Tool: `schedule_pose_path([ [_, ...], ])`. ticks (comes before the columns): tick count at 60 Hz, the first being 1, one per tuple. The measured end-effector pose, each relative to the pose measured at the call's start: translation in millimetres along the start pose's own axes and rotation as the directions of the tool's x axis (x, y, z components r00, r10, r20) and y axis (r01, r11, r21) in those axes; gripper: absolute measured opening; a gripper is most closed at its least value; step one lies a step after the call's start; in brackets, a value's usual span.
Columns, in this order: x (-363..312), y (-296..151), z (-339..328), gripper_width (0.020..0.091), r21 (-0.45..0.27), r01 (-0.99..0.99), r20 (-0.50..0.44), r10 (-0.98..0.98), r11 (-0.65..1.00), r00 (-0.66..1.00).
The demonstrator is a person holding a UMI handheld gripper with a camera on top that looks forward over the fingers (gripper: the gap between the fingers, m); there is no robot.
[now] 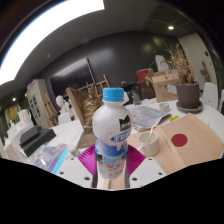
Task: Pour water
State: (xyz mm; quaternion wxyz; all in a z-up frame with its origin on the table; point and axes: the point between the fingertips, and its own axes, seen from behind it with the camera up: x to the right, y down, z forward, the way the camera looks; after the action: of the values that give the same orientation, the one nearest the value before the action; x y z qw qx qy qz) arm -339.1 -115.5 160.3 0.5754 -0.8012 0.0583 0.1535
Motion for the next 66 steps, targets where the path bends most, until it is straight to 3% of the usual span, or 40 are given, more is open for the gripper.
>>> schedule_pose_path([
  [7, -25, -38, 28, 0.0354, -0.005, -0.364, 0.113, 0.363, 0.931, 0.925],
  [17, -35, -67, 76, 0.0351, -0.136, -0.804, 0.226, 0.808, 0.579, 0.544],
  [28, -36, -64, 108, 0.0353, -0.290, -0.935, 0.208, 0.967, 0.202, 0.145],
  [38, -24, -56, 127, 0.0355, -0.333, -0.941, 0.143, 0.984, -0.056, -0.110],
  [46, -18, -54, 132, 0.0355, -0.330, -0.938, 0.128, 0.980, -0.105, -0.154],
  [54, -16, -51, 131, 0.0353, -0.328, -0.943, 0.115, 0.989, -0.048, -0.091],
  [60, -13, -59, 122, 0.0355, -0.304, -0.936, 0.146, 0.980, 0.176, 0.137],
  [66, 0, -89, 108, 0.0355, -0.216, -0.841, 0.215, 0.864, 0.497, 0.455],
])
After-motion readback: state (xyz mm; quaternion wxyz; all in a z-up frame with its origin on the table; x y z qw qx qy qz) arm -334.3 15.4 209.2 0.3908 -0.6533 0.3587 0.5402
